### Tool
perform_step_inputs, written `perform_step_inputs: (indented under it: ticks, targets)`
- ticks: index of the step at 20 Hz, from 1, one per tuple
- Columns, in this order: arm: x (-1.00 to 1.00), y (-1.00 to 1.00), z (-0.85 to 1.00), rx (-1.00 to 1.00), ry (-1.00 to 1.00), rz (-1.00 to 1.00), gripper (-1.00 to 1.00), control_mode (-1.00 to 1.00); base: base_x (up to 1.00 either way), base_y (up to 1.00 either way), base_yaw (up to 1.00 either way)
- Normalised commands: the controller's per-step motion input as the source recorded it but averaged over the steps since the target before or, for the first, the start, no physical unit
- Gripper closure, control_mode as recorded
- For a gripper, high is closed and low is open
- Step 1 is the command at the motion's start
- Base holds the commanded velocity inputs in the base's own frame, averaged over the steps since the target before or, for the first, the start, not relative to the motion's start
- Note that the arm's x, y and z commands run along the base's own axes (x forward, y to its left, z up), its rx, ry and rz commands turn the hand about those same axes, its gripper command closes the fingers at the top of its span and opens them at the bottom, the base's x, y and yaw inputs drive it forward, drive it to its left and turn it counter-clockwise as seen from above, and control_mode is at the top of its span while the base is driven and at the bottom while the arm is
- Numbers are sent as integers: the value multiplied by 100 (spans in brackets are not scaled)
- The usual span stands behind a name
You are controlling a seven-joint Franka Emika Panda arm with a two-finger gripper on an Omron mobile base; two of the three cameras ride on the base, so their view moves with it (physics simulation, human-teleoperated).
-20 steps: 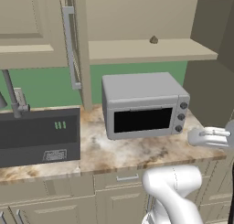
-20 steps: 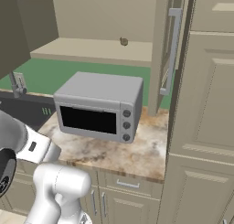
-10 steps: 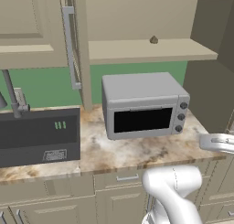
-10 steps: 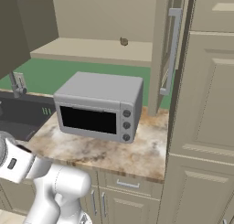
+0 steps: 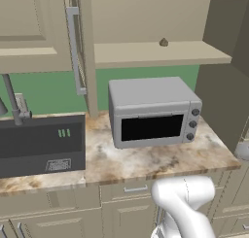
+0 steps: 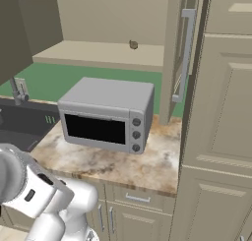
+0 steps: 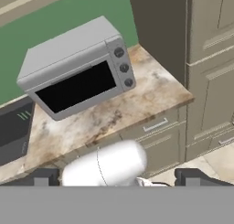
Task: Pick the avocado and bread from the counter and place them on the plate. Then pick the jam from the cabinet and place it next to the plate. Lastly close the cabinet door.
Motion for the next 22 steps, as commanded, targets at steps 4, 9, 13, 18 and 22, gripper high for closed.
perform_step_inputs:
  ticks: [4,9,13,18,22]
  targets:
    - [-35,-54,-7,8,-5,-7,-100,-100,0,0,0]
    - [-24,-46,0,8,-12,-2,-100,-100,0,0,0]
    - [-12,-42,0,13,-6,-2,-100,-100,0,0,0]
    - [0,-41,0,14,0,-2,-100,-100,0,0,0]
    - [0,-47,1,21,1,-1,-100,-100,0,0,0]
